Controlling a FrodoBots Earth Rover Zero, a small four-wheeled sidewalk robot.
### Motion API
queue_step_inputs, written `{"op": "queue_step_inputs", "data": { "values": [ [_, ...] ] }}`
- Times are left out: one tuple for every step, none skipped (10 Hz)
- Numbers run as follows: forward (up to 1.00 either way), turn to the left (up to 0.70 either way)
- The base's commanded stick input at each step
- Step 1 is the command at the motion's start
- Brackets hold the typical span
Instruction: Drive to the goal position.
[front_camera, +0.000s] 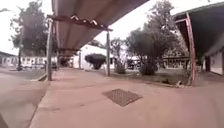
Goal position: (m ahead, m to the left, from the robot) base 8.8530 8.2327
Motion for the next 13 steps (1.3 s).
{"op": "queue_step_inputs", "data": {
  "values": [
    [0.70, 0.00],
    [0.70, 0.00],
    [0.70, 0.00],
    [0.70, 0.00],
    [0.70, 0.00],
    [0.70, 0.01],
    [0.70, 0.03],
    [0.70, 0.23],
    [0.70, 0.30],
    [0.70, 0.34],
    [0.70, 0.34],
    [0.70, 0.34],
    [0.70, 0.34]
  ]
}}
